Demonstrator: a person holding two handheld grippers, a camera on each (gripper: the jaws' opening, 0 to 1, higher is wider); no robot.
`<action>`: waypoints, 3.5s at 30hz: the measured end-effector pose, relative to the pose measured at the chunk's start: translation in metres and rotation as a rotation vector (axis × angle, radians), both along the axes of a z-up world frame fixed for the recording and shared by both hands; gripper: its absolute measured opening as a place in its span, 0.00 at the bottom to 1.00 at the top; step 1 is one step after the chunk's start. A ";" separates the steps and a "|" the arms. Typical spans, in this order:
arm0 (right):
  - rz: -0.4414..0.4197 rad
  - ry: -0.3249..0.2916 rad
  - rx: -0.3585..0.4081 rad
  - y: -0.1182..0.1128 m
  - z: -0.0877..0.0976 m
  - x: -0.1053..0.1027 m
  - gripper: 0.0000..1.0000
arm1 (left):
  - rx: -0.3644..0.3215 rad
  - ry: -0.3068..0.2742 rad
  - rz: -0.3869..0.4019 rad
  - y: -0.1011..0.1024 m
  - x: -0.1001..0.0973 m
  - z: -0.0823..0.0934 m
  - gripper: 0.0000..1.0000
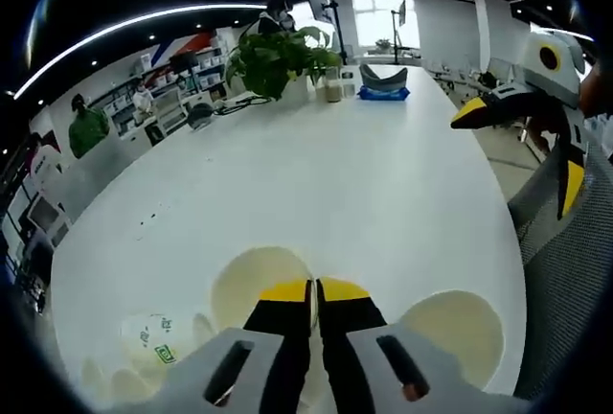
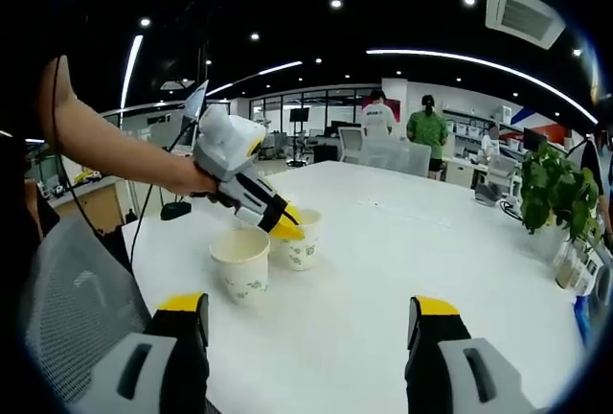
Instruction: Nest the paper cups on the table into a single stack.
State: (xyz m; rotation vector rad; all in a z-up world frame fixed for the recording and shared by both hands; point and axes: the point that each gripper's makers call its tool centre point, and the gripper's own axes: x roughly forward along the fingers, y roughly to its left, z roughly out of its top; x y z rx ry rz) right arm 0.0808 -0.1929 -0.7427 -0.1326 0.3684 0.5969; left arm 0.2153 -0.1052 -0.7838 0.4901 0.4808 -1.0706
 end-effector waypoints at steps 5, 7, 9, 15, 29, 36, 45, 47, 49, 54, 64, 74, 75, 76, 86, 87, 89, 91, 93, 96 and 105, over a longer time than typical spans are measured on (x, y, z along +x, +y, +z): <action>0.011 0.001 -0.008 0.002 -0.001 -0.001 0.87 | 0.012 -0.020 -0.001 0.008 0.000 0.005 0.00; 0.013 0.001 -0.007 0.002 -0.001 -0.001 0.87 | 0.018 -0.030 -0.003 0.010 -0.001 0.007 0.00; 0.015 0.002 -0.007 0.003 -0.001 -0.001 0.87 | 0.023 -0.049 -0.005 0.013 -0.003 0.013 0.00; 0.021 0.004 -0.008 0.004 -0.001 -0.002 0.87 | 0.002 -0.077 0.000 0.015 -0.011 0.037 0.00; 0.017 0.000 -0.001 0.002 -0.002 -0.001 0.87 | -0.027 -0.096 0.015 0.023 -0.044 0.109 0.00; 0.024 -0.006 -0.008 0.003 -0.002 -0.002 0.87 | -0.019 -0.090 -0.035 0.021 -0.070 0.122 0.00; 0.026 -0.018 -0.012 0.004 0.001 -0.002 0.88 | -0.010 -0.031 -0.030 0.018 -0.094 0.123 0.00; 0.031 -0.022 -0.015 0.005 0.001 -0.002 0.88 | -0.010 -0.023 -0.031 0.018 -0.096 0.118 0.00; 0.038 -0.025 -0.019 0.006 0.001 -0.003 0.89 | -0.011 -0.016 -0.034 0.017 -0.100 0.114 0.00; 0.043 -0.028 -0.028 0.006 0.000 -0.003 0.89 | -0.016 -0.020 -0.044 0.012 -0.105 0.106 0.00; 0.035 -0.028 -0.024 0.005 0.001 -0.003 0.89 | -0.006 -0.008 -0.052 0.004 -0.112 0.092 0.00; 0.020 -0.029 -0.017 0.002 0.002 -0.001 0.88 | 0.018 0.019 -0.050 0.002 -0.111 0.062 0.00; 0.017 -0.028 -0.015 0.001 0.002 -0.001 0.88 | 0.019 0.023 -0.048 0.003 -0.111 0.059 0.00; 0.015 -0.028 -0.013 0.001 0.002 -0.001 0.88 | 0.019 0.031 -0.045 0.003 -0.111 0.056 0.00; 0.011 -0.019 -0.022 -0.001 -0.001 0.000 0.87 | 0.022 0.078 -0.019 0.008 -0.105 0.034 0.00; 0.011 -0.018 -0.023 0.000 -0.001 -0.001 0.87 | 0.022 0.084 -0.018 0.008 -0.105 0.031 0.00; 0.013 -0.020 -0.024 0.001 0.000 -0.001 0.87 | 0.020 0.098 -0.014 0.008 -0.105 0.027 0.00; 0.009 -0.019 -0.025 0.000 0.000 -0.001 0.87 | 0.019 0.110 -0.013 0.008 -0.105 0.022 0.00; 0.006 -0.019 -0.021 0.000 0.001 -0.001 0.87 | 0.018 0.121 -0.009 0.008 -0.106 0.020 0.00; 0.006 -0.012 -0.021 0.000 0.000 -0.001 0.87 | 0.006 0.146 -0.006 0.008 -0.107 0.016 0.00; 0.005 -0.003 -0.021 -0.001 -0.003 0.000 0.86 | -0.008 0.154 -0.030 0.004 -0.108 0.017 0.01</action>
